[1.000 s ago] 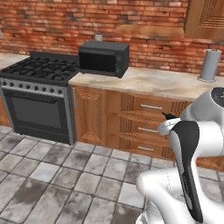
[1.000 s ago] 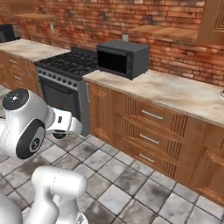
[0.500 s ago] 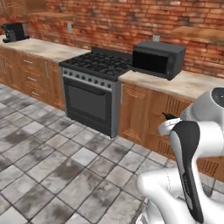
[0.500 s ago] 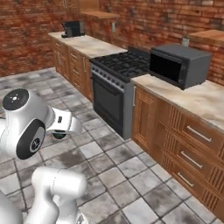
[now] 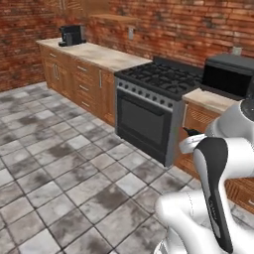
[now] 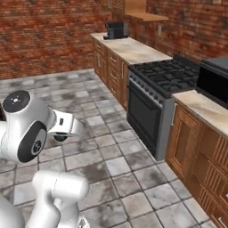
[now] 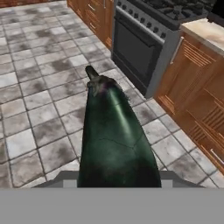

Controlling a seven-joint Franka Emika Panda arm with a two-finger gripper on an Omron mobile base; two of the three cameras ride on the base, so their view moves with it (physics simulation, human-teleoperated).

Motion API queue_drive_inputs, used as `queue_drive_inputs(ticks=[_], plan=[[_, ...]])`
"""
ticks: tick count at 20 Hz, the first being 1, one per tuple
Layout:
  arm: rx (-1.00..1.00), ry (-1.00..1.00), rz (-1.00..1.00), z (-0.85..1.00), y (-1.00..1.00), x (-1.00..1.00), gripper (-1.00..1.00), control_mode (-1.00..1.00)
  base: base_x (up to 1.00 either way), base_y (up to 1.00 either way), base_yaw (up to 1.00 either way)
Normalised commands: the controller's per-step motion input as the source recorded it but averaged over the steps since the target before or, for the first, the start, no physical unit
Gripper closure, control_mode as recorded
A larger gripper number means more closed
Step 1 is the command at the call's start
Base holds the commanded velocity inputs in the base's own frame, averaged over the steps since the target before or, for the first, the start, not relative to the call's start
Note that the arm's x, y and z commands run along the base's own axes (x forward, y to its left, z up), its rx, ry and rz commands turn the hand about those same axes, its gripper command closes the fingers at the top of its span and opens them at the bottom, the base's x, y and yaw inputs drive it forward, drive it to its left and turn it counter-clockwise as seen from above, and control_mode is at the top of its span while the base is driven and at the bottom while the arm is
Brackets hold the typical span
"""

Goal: Gather the onion and eggplant from the fridge and place them on a tray on the dining counter. Then gather the chicken drumstick and steak from the fridge and place them on the other tray.

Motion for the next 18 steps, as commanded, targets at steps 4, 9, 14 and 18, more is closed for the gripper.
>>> queue_drive_inputs(ticks=[4, 9, 14, 18], plan=[[0.0, 0.0, 0.0, 0.0, 0.0, 0.0, 1.0, 1.0, 1.0, 0.0, 0.34], [0.0, 0.0, 0.0, 0.0, 0.0, 0.0, 1.0, 1.0, 1.0, 0.12, 0.28], [0.0, 0.0, 0.0, 0.0, 0.0, 0.0, 1.0, 1.0, 1.0, 0.26, 0.23], [0.0, 0.0, 0.0, 0.0, 0.0, 0.0, 1.0, 1.0, 0.97, 0.34, 0.17]])
